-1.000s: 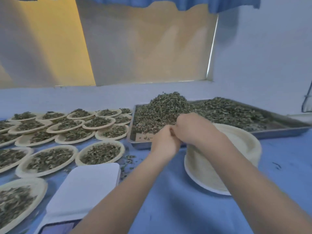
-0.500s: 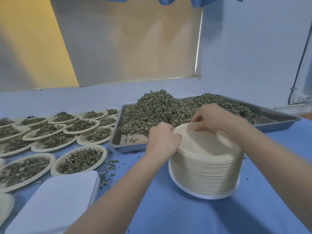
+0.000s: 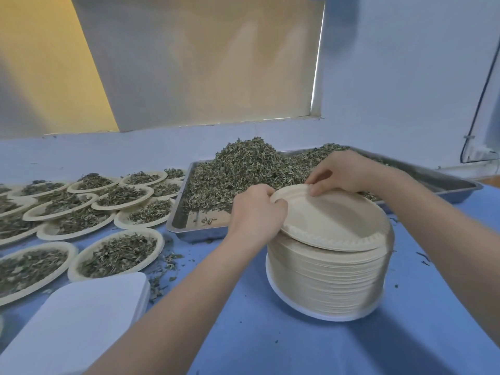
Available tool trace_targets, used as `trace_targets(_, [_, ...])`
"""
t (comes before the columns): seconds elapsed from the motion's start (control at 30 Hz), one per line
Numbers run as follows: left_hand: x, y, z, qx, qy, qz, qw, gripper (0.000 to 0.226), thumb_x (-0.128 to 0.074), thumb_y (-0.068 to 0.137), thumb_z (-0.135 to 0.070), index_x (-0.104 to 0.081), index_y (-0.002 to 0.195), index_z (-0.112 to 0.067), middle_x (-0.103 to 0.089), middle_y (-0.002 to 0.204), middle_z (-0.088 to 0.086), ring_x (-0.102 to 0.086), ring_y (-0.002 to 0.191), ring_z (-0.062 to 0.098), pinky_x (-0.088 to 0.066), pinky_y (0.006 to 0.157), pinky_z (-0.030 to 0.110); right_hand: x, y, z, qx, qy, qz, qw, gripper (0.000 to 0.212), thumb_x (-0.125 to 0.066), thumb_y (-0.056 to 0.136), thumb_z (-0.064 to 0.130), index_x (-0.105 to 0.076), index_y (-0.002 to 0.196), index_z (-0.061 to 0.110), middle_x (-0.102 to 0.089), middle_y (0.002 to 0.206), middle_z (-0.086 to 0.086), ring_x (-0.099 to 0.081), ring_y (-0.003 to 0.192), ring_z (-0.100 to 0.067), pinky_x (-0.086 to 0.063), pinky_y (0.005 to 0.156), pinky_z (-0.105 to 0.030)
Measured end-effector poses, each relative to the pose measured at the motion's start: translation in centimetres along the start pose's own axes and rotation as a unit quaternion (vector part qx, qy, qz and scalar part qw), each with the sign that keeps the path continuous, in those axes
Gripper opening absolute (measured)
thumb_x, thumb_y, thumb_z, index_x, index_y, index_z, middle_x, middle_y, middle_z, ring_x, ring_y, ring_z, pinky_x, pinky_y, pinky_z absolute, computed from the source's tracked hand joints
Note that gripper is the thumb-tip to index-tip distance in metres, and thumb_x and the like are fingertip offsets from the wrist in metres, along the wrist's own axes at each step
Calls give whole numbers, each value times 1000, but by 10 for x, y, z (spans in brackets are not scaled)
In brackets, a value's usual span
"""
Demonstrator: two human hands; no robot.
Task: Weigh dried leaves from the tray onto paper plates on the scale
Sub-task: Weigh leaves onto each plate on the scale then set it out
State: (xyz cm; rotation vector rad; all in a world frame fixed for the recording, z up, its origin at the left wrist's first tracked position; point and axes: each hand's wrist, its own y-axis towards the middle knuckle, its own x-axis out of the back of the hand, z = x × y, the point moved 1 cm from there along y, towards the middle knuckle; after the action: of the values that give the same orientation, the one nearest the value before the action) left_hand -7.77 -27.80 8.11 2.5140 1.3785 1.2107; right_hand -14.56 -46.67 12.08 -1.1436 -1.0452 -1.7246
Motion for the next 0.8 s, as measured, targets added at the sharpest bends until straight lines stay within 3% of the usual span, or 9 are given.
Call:
trace_targets(0.13, [0,-1,3,16,-28,6,999,25,-50,87,-21,-65,107,-22,-65,102,-3,-55,98,18,-36,74,26,3,4,0,-1,-2,16,1000,16,-74,80,32,-75,95,32,-61,78,30,-53,78,12,-34,66,-7])
trace_targets(0.3, [2,-3,1,-4,7,-11,1000,22,-49,87,-16,-64,103,-13,-66,100,2,-57,96,22,-42,77,30,4,5,3,8,4,-30,1000,17,-74,81,31,-74,98,30,-64,85,21,-55,79,5,-35,63,0])
trace_targets(0.37, [3,-3,1,-23,43,-12,999,23,-48,88,-13,-64,102,-7,-66,98,7,-58,92,27,-45,79,34,3,6,6,13,-4,-55,998,20,-72,83,32,-74,101,27,-64,90,16,-55,86,-1,-33,66,-5])
trace_targets(0.47, [5,-2,2,-27,45,-17,999,22,-47,87,-11,-63,100,-4,-66,93,10,-56,83,26,-41,71,34,3,8,10,16,-9,-54,998,19,-71,84,32,-73,102,26,-67,99,11,-55,92,-5,-34,77,-16])
trace_targets(0.6, [11,2,2,-4,2,-19,1000,18,-46,84,-8,-60,88,3,-52,73,13,-38,68,23,-28,58,32,10,10,12,21,-19,-29,999,18,-68,87,32,-71,103,26,-67,105,8,-55,96,-7,-36,82,-21])
trace_targets(0.8, [11,1,0,20,-42,1,999,18,-47,86,-12,-63,92,-9,-67,91,14,-52,79,26,-36,62,31,12,10,14,11,-39,-8,999,17,-64,89,34,-69,103,28,-64,110,4,-54,104,-12,-40,89,-28])
